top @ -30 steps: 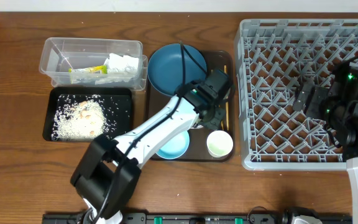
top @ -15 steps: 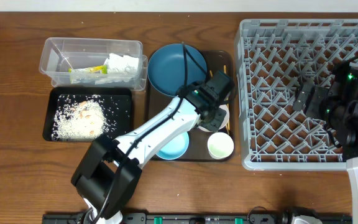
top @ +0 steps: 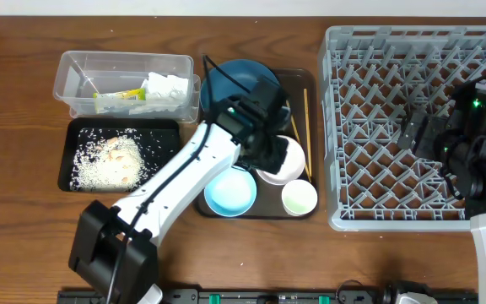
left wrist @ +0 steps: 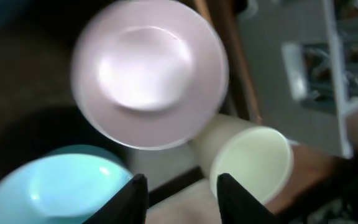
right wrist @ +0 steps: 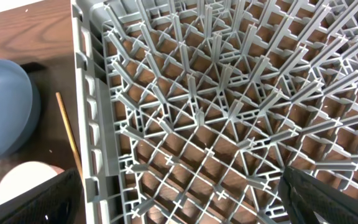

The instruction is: Sort waste into correct bins and load items into the dishwasher rack

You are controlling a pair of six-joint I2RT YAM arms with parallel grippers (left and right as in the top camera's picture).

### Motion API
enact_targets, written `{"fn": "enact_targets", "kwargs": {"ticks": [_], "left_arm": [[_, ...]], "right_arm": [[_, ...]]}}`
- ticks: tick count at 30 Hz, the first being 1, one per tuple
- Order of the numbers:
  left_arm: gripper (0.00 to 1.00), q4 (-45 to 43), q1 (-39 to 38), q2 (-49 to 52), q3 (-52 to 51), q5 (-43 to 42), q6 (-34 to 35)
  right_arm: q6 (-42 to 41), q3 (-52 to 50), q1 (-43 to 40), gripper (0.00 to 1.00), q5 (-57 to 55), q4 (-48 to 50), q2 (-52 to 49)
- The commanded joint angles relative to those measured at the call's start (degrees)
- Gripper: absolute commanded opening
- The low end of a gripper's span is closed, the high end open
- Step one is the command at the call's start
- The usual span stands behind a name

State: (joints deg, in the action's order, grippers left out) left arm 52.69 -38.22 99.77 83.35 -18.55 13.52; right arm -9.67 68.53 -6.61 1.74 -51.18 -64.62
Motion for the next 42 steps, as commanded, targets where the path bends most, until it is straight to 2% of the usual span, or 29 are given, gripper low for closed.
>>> {"fn": "enact_targets", "kwargs": {"ticks": [1,5,15,17,18,20,21,25,29,32,36,42], "left_arm": [[0.47,0.4,-2.9,0.5,-0.6,-1.4,0.3],[0.53,0.6,-5.3,2.0,-3.2,4.1,3.6],[0.56,-0.7,-8.3,7.8,-5.1,4.1,4.2],[0.48,-1.2,-8.7,8.2,-5.1,4.1,4.2],[0.40,-1.4,-8.7,8.2,-5.1,4.1,4.2],[0.15,-1.8,-8.7,8.2,-5.1,4.1,4.2],[0.08,-1.8,-8.6,8.1,-5.1,4.1,4.2],[0.06,0.0,-6.7,7.8,-3.7,3.6,4.3],[0.06,5.2,-0.9,5.4,-0.8,1.4,4.0],[0.06,5.4,5.7,2.2,-0.3,-8.3,0.7],[0.06,1.2,16.1,-1.2,-0.3,-29.1,-2.4],[0.06,-7.0,25.4,-1.6,-0.3,-55.1,-2.5]], "right_arm": [[-0.6,1.1,-0.6,0.99,0.2,0.1,0.1],[-0.6,1.1,-0.6,0.99,0.2,0.1,0.1],[-0.6,1.1,-0.6,0.99,0.2,-0.5,0.1],[-0.6,1.1,-0.6,0.99,0.2,-0.8,0.1],[-0.6,1.1,-0.6,0.99,0.2,-0.9,0.1],[-0.6,1.1,-0.6,0.99,0.2,-1.0,0.1],[-0.6,1.1,-0.6,0.99,0.3,-1.0,0.1],[-0.6,1.1,-0.5,0.99,6.0,-0.8,0.1],[-0.6,1.1,-0.5,0.99,14.8,-0.5,0.0],[-0.5,1.1,-0.5,0.99,21.7,0.2,-0.7],[4.3,1.0,0.9,0.99,36.2,3.0,-3.4],[6.6,1.0,6.6,0.99,51.5,12.0,-9.4]]}}
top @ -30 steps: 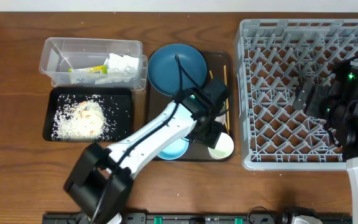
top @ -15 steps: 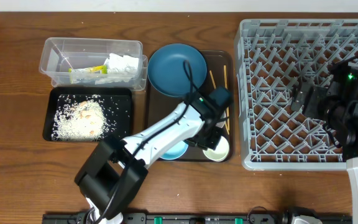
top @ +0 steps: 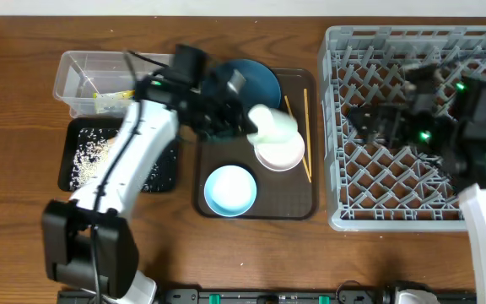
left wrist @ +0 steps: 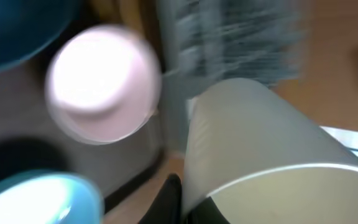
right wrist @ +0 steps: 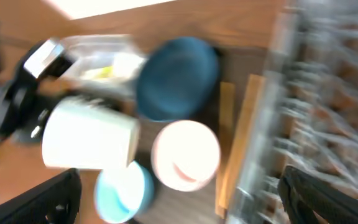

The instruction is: Sort waste into correct bins and load items into the dishwasher rack

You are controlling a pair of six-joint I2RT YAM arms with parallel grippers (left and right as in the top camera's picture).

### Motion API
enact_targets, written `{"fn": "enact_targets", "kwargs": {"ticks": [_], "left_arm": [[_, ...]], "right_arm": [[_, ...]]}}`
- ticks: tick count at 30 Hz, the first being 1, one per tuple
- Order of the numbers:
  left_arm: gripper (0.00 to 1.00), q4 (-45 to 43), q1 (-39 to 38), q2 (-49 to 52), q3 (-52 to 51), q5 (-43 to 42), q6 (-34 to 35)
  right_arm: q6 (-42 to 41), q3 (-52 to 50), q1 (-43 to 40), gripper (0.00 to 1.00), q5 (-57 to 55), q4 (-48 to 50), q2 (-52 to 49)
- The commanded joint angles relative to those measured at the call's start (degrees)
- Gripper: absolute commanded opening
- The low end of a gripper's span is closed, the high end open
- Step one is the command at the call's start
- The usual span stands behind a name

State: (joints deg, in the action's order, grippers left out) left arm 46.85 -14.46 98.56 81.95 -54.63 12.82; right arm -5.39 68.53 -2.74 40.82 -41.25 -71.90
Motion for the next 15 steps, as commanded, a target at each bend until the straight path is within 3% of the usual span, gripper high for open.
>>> {"fn": "enact_targets", "kwargs": {"ticks": [1,7,15], "left_arm": [[0.06,-2.5,2.5,-0.3,1.1,-22.3,-1.8],[0.06,-4.3,5.0,-0.3,1.1,-31.3,-1.9],[0.06,-5.6,5.2,-0.3,1.0,-35.5,-1.0]], "right_arm": [[2.3,1.0,4.0,0.99,13.7,3.8,-3.2],[2.3,1.0,10.3,0.99,21.1,15.3,-7.8],[2.3,1.0,13.5,0.99,26.8,25.4,-9.3]]}}
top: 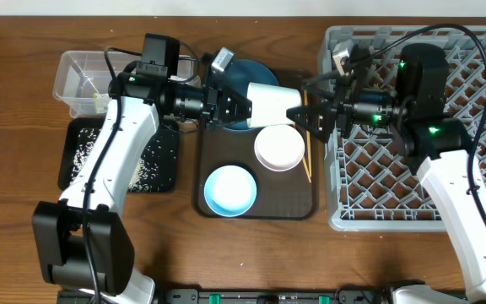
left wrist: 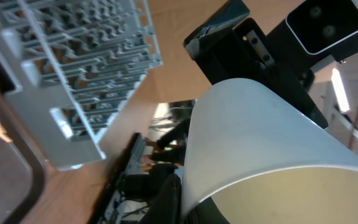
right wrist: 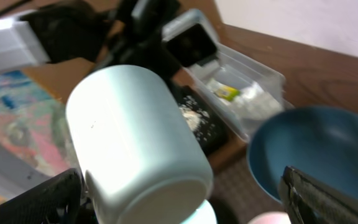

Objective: Sort waste into correct bins and load items into the dishwasher rack
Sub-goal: 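Hand the white cup from the left gripper to the right gripper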

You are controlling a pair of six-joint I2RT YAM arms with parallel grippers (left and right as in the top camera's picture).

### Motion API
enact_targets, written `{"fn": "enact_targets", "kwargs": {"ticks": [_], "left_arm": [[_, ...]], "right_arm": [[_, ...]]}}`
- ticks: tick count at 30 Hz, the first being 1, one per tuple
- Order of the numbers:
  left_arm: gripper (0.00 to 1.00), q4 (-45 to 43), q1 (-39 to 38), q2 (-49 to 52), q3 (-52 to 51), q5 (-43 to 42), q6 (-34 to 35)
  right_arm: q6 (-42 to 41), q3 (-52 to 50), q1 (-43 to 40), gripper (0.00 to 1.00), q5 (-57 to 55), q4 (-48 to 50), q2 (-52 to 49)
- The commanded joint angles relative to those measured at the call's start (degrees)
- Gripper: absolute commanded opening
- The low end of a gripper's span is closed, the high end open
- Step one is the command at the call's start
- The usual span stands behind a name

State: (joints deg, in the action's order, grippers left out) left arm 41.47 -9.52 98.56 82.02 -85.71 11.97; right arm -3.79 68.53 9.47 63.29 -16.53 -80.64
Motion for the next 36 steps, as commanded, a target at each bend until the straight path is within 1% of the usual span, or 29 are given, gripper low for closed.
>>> {"fn": "enact_targets", "kwargs": {"ticks": [1,3,4,8,11,17,22,24,26,27,29,32,36], "left_arm": [[0.06,-0.2,0.2,-0.3,1.0,-4.4,0.1],[0.06,-0.2,0.2,-0.3,1.0,-4.4,0.5],[0.06,-0.2,0.2,-0.3,1.0,-4.4,0.8],[0.06,-0.2,0.2,-0.3,1.0,-4.4,0.8],[0.06,-0.2,0.2,-0.3,1.0,-4.4,0.8],[0.07,-0.2,0.2,-0.3,1.0,-4.4,0.8],[0.07,-0.2,0.2,-0.3,1.0,-4.4,0.8],[0.12,-0.2,0.2,-0.3,1.0,-4.3,0.8],[0.17,-0.2,0.2,-0.3,1.0,-4.2,0.8],[0.23,-0.2,0.2,-0.3,1.0,-4.2,0.8],[0.31,-0.2,0.2,-0.3,1.0,-3.6,0.8],[0.38,-0.2,0.2,-0.3,1.0,-3.2,0.8],[0.40,-0.2,0.2,-0.3,1.0,-0.4,0.8]], "right_arm": [[0.6,1.0,1.7,0.99,4.4,1.4,-0.7],[0.7,1.0,2.8,0.99,4.7,2.6,-1.3],[0.6,1.0,3.1,0.97,4.7,2.9,-1.6],[0.6,1.0,4.6,0.83,4.7,3.6,-2.8],[0.6,1.0,5.0,0.74,4.7,4.7,-3.1],[-2.0,1.0,5.1,0.56,4.8,8.1,-3.1],[-2.0,1.0,5.1,0.45,4.8,8.2,-3.0],[-1.9,1.0,5.1,0.41,4.9,8.2,-3.1],[-1.9,1.0,5.0,0.40,5.2,8.3,-3.0],[-1.9,1.0,4.8,0.39,5.1,8.4,-3.0],[-2.3,1.0,3.7,0.39,5.2,8.5,-3.0],[-4.3,1.0,0.7,0.38,5.2,8.4,-2.7],[-7.4,1.0,-5.1,0.39,4.5,7.1,-2.2]]}}
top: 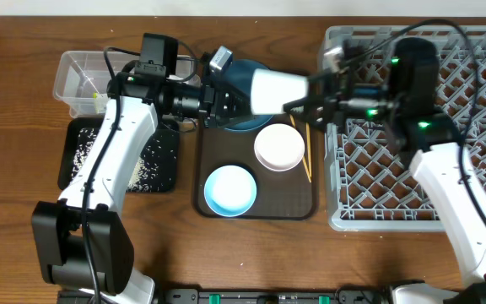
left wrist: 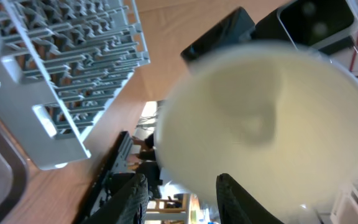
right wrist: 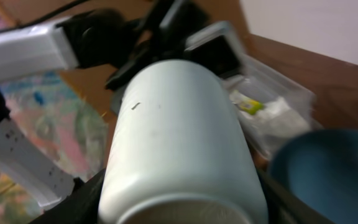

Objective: Sort waste into correct bins and load items into the dishwasher rack
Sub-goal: 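Hand the white cup from the left gripper to the right gripper, then lower the white cup into the dish rack and release with right gripper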

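Note:
A pale cream cup point(top: 275, 89) hangs on its side above the brown tray point(top: 295, 199), between both arms. My right gripper point(top: 307, 104) is shut on it; in the right wrist view the cup point(right wrist: 179, 143) fills the space between the dark fingers point(right wrist: 76, 199). My left gripper point(top: 236, 100) stands open just left of the cup. In the left wrist view the cup's mouth point(left wrist: 260, 124) faces the camera, beyond the spread fingers point(left wrist: 135, 199). The grey dishwasher rack point(top: 395, 221) lies at the right.
On the tray lie a pink bowl point(top: 278, 147), a light blue bowl point(top: 230, 189), a dark blue bowl point(top: 241, 74) and chopsticks point(top: 307, 156). A clear bin with waste point(top: 78, 76) and a black tray of rice point(top: 154, 156) sit at the left.
My left gripper, then shut on the cup, has opened and stands apart from it. My right gripper, then open just short of the cup's base, has shut on the cup.
The cup stood on the tray's front right with my open left gripper above the bowls. Then the left gripper held it lifted over the tray. Then it held the cup sideways toward the right gripper, which now has it.

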You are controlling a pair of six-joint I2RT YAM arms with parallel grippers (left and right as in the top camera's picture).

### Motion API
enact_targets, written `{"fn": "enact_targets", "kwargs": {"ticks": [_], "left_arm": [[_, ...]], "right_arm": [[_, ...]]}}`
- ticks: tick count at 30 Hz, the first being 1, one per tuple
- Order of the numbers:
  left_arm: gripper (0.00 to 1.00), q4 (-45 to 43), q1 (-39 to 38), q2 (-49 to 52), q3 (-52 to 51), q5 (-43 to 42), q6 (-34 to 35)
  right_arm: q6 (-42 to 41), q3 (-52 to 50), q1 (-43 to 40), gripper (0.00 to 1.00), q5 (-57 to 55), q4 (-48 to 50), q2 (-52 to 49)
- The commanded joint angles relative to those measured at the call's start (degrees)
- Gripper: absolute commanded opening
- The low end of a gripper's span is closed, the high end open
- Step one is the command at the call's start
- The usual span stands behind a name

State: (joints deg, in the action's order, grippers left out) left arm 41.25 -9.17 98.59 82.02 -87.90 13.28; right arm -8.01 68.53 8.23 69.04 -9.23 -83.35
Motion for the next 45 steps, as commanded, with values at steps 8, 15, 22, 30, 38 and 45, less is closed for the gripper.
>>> {"fn": "enact_targets", "kwargs": {"ticks": [8,15,22,30,38,45], "left_arm": [[0.40,0.3,-0.2,-0.4,0.9,19.0,-0.5],[0.40,2.7,-1.5,-0.4,0.7,47.9,-0.5],[0.41,5.6,-2.4,-0.4,0.7,60.8,-0.6],[0.41,7.3,-2.4,-0.4,0.6,65.5,-0.6],[0.41,7.9,-2.4,-0.4,0.6,65.5,-0.6],[0.40,8.0,-2.4,-0.4,0.6,65.5,-0.6]], "right_arm": [[-4.3,2.7,-10.8,0.44,-21.7,-17.2,4.8],[-1.4,14.7,-8.1,0.42,-48.8,-46.0,6.4],[-5.0,17.2,-2.3,0.44,-61.5,-62.7,5.7],[-6.8,16.9,1.7,0.42,-68.8,-70.3,0.1],[-6.8,16.5,1.5,0.42,-70.5,-71.3,-7.0],[-6.7,16.5,1.5,0.41,-70.0,-71.8,-12.0]]}}
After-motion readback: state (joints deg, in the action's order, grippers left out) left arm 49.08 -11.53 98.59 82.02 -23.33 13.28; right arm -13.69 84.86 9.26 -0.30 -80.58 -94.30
